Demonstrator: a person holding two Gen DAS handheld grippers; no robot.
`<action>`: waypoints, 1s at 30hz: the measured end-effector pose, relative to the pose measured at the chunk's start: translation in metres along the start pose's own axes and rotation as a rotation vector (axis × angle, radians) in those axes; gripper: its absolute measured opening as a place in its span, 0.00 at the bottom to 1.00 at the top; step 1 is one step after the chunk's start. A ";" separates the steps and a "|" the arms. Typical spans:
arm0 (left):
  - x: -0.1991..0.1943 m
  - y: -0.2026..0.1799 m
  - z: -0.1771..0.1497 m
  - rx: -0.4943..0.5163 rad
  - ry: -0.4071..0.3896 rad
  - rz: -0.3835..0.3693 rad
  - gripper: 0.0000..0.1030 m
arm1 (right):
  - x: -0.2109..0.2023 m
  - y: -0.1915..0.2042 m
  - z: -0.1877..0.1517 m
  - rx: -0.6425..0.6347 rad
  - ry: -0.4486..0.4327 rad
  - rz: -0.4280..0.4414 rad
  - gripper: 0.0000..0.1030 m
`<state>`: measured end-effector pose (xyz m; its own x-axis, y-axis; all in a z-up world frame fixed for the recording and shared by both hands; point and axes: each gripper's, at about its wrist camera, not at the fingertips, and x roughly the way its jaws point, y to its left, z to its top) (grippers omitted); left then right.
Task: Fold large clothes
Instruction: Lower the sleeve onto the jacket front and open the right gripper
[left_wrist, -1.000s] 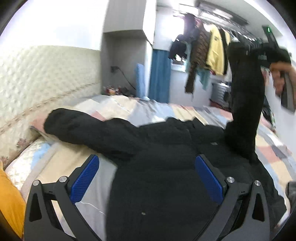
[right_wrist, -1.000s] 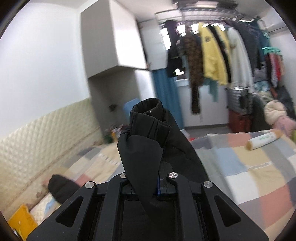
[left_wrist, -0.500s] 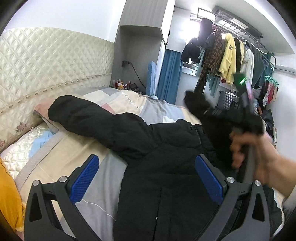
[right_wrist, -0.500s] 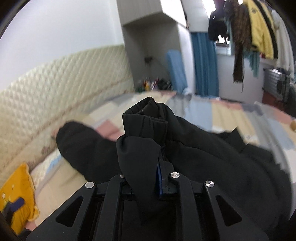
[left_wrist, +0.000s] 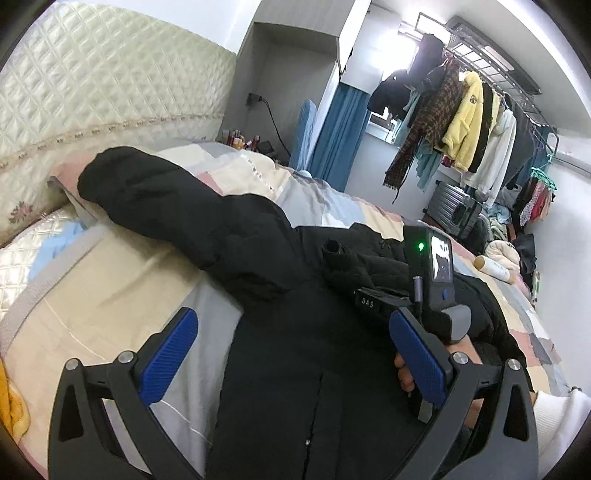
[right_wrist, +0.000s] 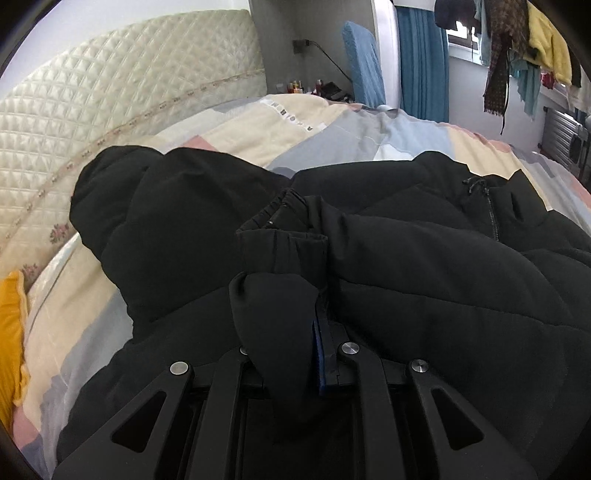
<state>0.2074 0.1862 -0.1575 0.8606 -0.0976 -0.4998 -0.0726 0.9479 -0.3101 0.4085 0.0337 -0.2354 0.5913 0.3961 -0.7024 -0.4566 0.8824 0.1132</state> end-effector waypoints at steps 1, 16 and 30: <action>0.001 -0.001 -0.001 0.004 0.004 0.003 1.00 | -0.003 0.001 0.001 -0.007 -0.001 -0.003 0.12; -0.007 -0.020 -0.006 0.034 0.013 -0.036 1.00 | -0.112 -0.006 0.026 -0.059 -0.129 0.084 0.65; -0.012 -0.056 -0.015 0.111 0.018 -0.046 1.00 | -0.220 -0.108 0.008 0.053 -0.310 -0.112 0.66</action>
<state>0.1932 0.1297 -0.1459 0.8523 -0.1464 -0.5022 0.0241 0.9700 -0.2420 0.3332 -0.1471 -0.0870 0.8138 0.3468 -0.4663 -0.3468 0.9337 0.0891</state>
